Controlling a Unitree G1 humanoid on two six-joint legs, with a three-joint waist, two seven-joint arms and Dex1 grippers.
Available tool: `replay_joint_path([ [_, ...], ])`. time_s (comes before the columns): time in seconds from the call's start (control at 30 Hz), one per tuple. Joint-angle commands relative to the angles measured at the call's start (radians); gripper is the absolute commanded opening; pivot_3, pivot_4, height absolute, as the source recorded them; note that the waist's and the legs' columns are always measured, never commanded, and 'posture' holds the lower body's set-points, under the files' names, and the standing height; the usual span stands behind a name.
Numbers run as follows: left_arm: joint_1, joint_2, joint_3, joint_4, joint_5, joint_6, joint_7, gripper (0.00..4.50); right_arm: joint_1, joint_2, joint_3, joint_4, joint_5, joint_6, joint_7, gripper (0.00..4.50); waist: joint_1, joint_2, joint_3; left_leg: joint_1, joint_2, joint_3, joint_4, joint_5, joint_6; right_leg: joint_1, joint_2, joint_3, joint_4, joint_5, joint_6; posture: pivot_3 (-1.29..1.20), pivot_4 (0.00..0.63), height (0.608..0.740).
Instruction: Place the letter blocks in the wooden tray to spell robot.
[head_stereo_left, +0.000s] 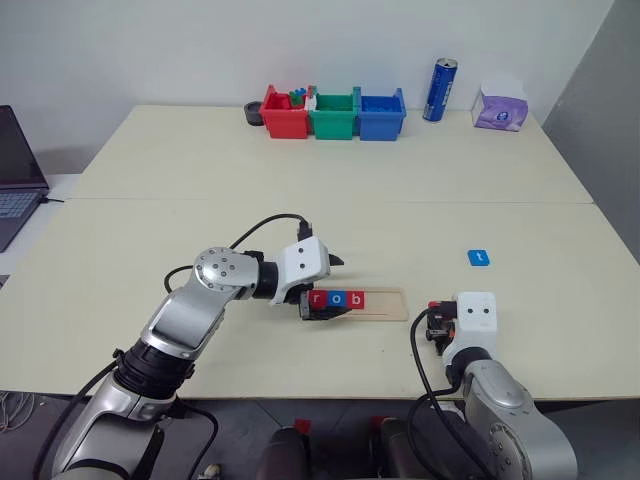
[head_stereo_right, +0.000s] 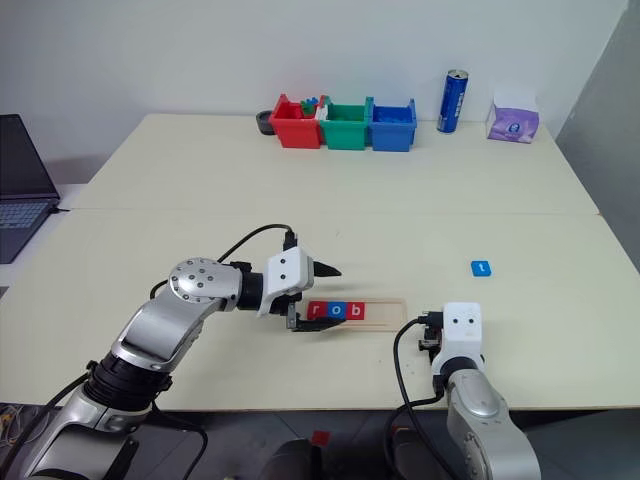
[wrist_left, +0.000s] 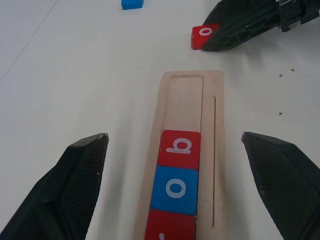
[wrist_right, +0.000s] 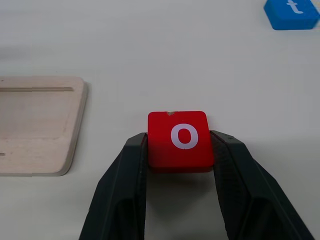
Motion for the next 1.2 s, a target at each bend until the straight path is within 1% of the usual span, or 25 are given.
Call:
replay_joint_path([
  [0.03, 0.001, 0.009, 0.018, -0.039, -0.014, -0.009, -0.011, 4.5, 0.014, 0.038, -0.005, -0.015, -0.014, -0.02, -0.029, 1.46, 0.0, 0.0, 0.0, 0.0, 0.0, 0.0, 0.0, 0.0, 0.0, 0.0, 0.0, 0.0, 0.0, 0.0, 0.0, 0.0, 0.15, 0.74],
  [0.07, -0.001, 0.009, 0.016, -0.038, -0.013, -0.012, -0.013, 4.5, 0.017, 0.055, -0.008, -0.01, -0.01, -0.02, -0.032, 1.46, -0.001, 0.0, 0.0, 0.0, 0.0, 0.0, 0.0, 0.0, 0.0, 0.0, 0.0, 0.0, 0.0, 0.0, 0.0, 0.0, 0.15, 0.74],
  [0.13, -0.004, 0.007, 0.014, -0.034, -0.009, -0.017, -0.016, 4.5, 0.021, 0.084, -0.014, -0.002, -0.004, -0.024, -0.036, 2.21, -0.001, 0.0, 0.0, 0.0, 0.0, 0.0, 0.0, 0.0, 0.0, 0.0, 0.0, 0.0, 0.0, 0.0, 0.0, 0.0, 0.15, 0.74],
  [0.2, -0.007, 0.004, 0.014, -0.033, -0.007, -0.015, -0.018, 4.5, 0.014, 0.105, -0.03, -0.004, -0.002, -0.038, -0.041, 2.85, -0.001, 0.0, 0.0, 0.0, 0.0, 0.0, 0.0, 0.0, 0.0, 0.0, 0.0, 0.0, 0.0, 0.0, 0.0, 0.0, 0.15, 0.74],
  [0.33, -0.005, 0.006, 0.016, -0.035, -0.009, -0.011, -0.022, 4.5, -0.011, 0.099, -0.056, -0.04, 0.003, -0.052, -0.037, 4.28, -0.001, 0.0, 0.0, 0.0, 0.0, 0.0, 0.0, 0.0, 0.0, 0.0, 0.0, 0.0, 0.0, 0.0, 0.0, 0.0, 0.15, 0.74],
  [0.37, -0.002, 0.009, 0.017, -0.034, -0.008, -0.013, -0.023, 4.5, -0.017, 0.089, -0.057, -0.055, 0.003, -0.059, -0.031, 4.47, -0.002, 0.0, 0.0, 0.0, 0.0, 0.0, 0.0, 0.0, 0.0, 0.0, 0.0, 0.0, 0.0, 0.0, 0.0, 0.0, 0.15, 0.74],
  [0.47, 0.001, 0.013, 0.021, -0.032, -0.008, -0.013, -0.023, 4.5, -0.044, 0.024, -0.04, -0.097, 0.005, -0.105, 0.027, 4.47, -0.003, 0.0, 0.0, 0.0, 0.0, 0.0, 0.0, 0.0, 0.0, 0.0, 0.0, 0.0, 0.0, 0.0, 0.0, 0.0, 0.15, 0.74],
  [0.53, 0.001, 0.013, 0.024, -0.03, -0.007, -0.013, -0.02, 4.5, -0.09, -0.088, -0.045, -0.108, 0.043, -0.121, 0.155, 4.47, -0.005, 0.0, 0.0, 0.0, 0.0, 0.0, 0.0, 0.0, 0.0, -0.001, 0.001, 0.0, 0.0, 0.0, 0.0, 0.0, 0.15, 0.74],
  [0.6, 0.0, 0.012, 0.023, -0.028, -0.006, -0.013, -0.017, 4.5, -0.151, -0.237, -0.092, -0.082, 0.108, -0.123, 0.316, 4.47, -0.005, 0.0, 0.0, 0.0, -0.001, 0.001, 0.0, 0.0, 0.0, 0.0, 0.001, 0.001, 0.0, 0.0, 0.0, 0.0, 0.15, 0.74],
  [0.67, 0.002, 0.008, 0.02, -0.031, -0.007, -0.012, -0.014, 4.5, -0.217, -0.406, -0.181, -0.02, 0.23, -0.119, 0.529, 4.47, -0.005, -0.001, 0.001, 0.0, -0.001, 0.0, 0.0, 0.0, 0.0, 0.0, 0.0, 0.001, 0.0, 0.0, 0.0, 0.0, 0.15, 0.74],
  [0.7, 0.004, 0.007, 0.018, -0.033, -0.007, -0.012, -0.015, 4.5, -0.238, -0.506, -0.199, 0.023, 0.261, -0.13, 0.632, 4.47, -0.005, -0.001, 0.001, 0.001, -0.001, 0.001, 0.001, 0.0, 0.0, 0.001, 0.0, 0.0, -0.001, 0.0, 0.0, 0.0, 0.15, 0.74],
  [0.73, 0.005, 0.007, 0.016, -0.034, -0.008, -0.014, -0.016, 4.5, -0.247, -0.595, -0.201, 0.06, 0.279, -0.146, 0.718, 4.47, -0.004, -0.001, 0.001, 0.001, -0.001, 0.0, 0.0, 0.0, 0.001, 0.001, 0.0, 0.0, -0.001, 0.001, 0.0, 0.0, 0.15, 0.74],
  [0.8, 0.003, 0.003, 0.012, -0.035, -0.007, -0.015, -0.016, 4.5, -0.252, -0.732, -0.188, 0.12, 0.303, -0.178, 0.851, 4.47, 0.0, -0.001, 0.001, 0.001, -0.001, -0.001, 0.0, 0.0, 0.001, 0.001, 0.001, -0.001, -0.002, 0.002, -0.002, 0.0, 0.15, 0.74],
  [0.83, 0.002, 0.001, 0.011, -0.034, -0.006, -0.015, -0.016, 4.5, -0.256, -0.779, -0.18, 0.149, 0.309, -0.198, 0.9, 4.47, 0.0, -0.002, 0.001, 0.0, -0.001, -0.002, -0.001, 0.0, 0.001, 0.002, 0.001, -0.002, -0.003, 0.003, -0.005, 0.0, 0.15, 0.74],
  [0.9, 0.0, -0.002, 0.009, -0.033, -0.005, -0.016, -0.015, 4.5, -0.275, -0.853, -0.152, 0.213, 0.314, -0.236, 0.992, 4.47, 0.0, -0.002, 0.002, 0.0, 0.0, -0.002, -0.001, -0.001, 0.001, 0.001, 0.002, -0.001, -0.004, 0.003, -0.005, 0.0, 0.15, 0.74],
  [1.0, -0.001, -0.006, 0.007, -0.033, -0.004, -0.017, -0.016, 4.5, -0.317, -0.914, -0.09, 0.31, 0.288, -0.301, 1.089, 4.47, -0.005, -0.003, 0.002, 0.0, 0.0, 0.0, 0.0, -0.001, 0.002, 0.001, 0.002, 0.001, -0.004, 0.003, -0.005, 0.0, 0.15, 0.74],
  [1.2, 0.004, -0.012, 0.0, -0.041, -0.004, -0.018, -0.018, 4.5, -0.428, -0.913, 0.02, 0.464, 0.233, -0.391, 1.177, 4.47, -0.003, -0.005, 0.003, 0.0, 0.0, -0.001, 0.0, -0.001, 0.002, 0.001, 0.002, 0.0, -0.003, 0.003, -0.005, 0.0, 0.15, 0.74],
])
